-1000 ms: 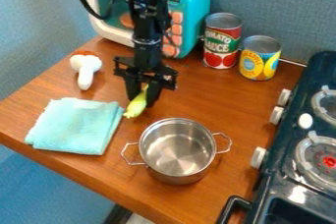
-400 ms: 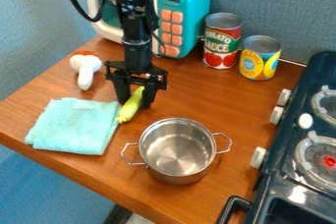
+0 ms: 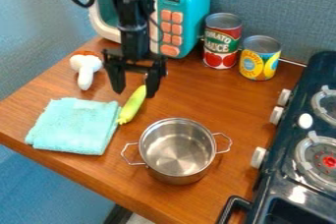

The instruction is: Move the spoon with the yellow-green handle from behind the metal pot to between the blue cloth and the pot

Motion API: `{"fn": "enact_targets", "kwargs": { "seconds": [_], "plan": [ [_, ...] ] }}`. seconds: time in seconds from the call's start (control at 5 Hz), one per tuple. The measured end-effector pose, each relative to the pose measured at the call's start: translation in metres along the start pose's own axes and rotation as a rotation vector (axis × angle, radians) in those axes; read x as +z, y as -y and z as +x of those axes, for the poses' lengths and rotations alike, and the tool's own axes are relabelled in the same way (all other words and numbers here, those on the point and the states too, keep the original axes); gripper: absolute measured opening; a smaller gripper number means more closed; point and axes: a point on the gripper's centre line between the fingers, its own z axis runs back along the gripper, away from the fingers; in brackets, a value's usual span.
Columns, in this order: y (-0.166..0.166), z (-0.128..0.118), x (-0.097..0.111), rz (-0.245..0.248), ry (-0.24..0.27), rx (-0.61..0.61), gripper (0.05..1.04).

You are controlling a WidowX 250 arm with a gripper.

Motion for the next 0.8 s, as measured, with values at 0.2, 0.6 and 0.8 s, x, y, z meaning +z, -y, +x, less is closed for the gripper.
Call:
{"fn": "enact_targets", "kwargs": {
  "seconds": [0.2, 0.6, 0.8],
  "plan": [
    [-0.006, -0.014, 0.030, 0.093, 0.006, -0.036, 1.004],
    [0.038, -0.068, 0.051, 0.116, -0.133, -0.283, 1.004],
    [0.043, -0.103, 0.046, 0.089, -0.119, -0.332, 1.004]
  ]
}}
